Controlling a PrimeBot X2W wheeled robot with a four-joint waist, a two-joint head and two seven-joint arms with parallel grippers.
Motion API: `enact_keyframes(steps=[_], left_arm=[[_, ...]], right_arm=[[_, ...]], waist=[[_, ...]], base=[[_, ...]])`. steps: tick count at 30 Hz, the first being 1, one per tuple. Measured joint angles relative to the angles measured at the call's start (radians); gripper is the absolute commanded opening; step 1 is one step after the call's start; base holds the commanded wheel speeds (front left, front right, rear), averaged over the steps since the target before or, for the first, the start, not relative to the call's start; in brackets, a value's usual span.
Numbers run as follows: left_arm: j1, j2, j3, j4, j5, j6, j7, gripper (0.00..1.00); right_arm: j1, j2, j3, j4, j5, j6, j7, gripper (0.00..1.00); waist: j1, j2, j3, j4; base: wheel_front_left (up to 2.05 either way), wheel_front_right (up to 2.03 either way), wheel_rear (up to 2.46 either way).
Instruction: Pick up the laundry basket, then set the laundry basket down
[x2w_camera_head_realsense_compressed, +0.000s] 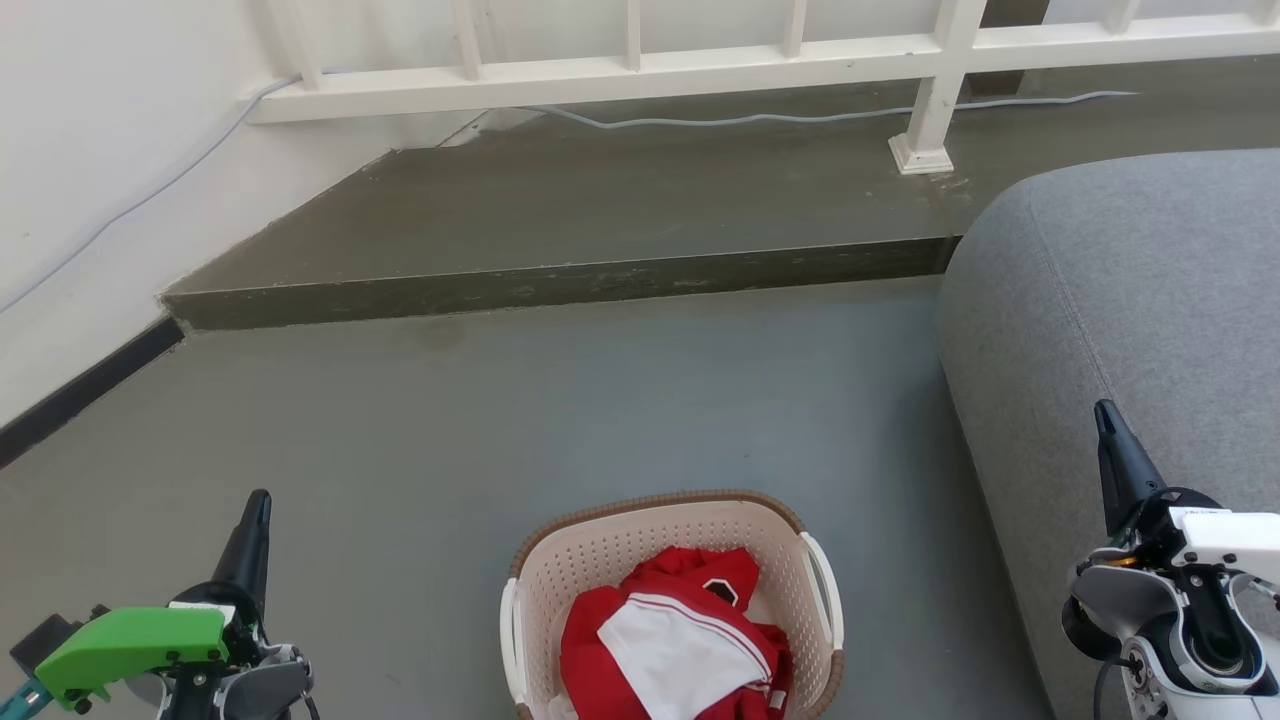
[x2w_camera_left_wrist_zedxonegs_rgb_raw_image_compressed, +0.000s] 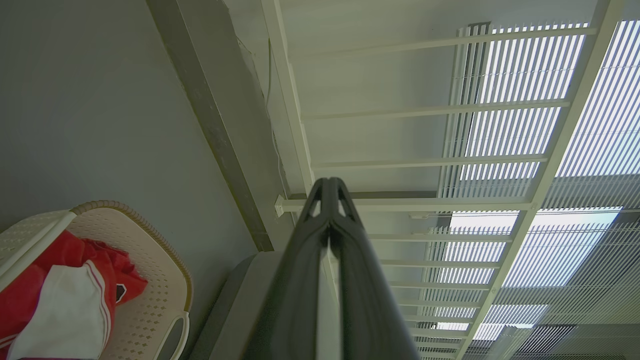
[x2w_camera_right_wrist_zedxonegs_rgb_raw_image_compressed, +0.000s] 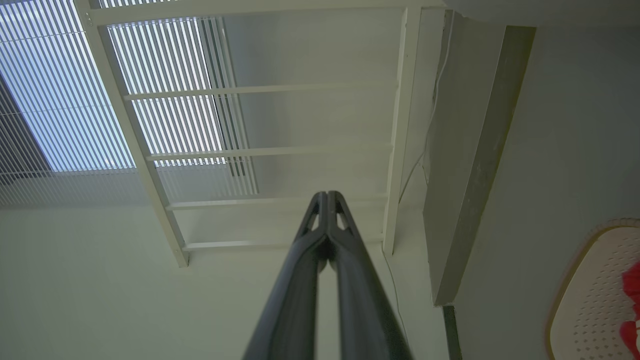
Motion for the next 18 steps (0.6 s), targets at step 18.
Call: enact_keyframes(steps=[18], left_arm=[[-0.005,-0.001,0.001,0.001,0.0,0.0,0.007,0.0]], right_arm=[[-0.009,0.0,-0.003,0.008,0.0,0.0,0.0,0.0]], waist=[[0.0,0.0,0.0,0.0]], base=[[0.0,0.0,0.0]])
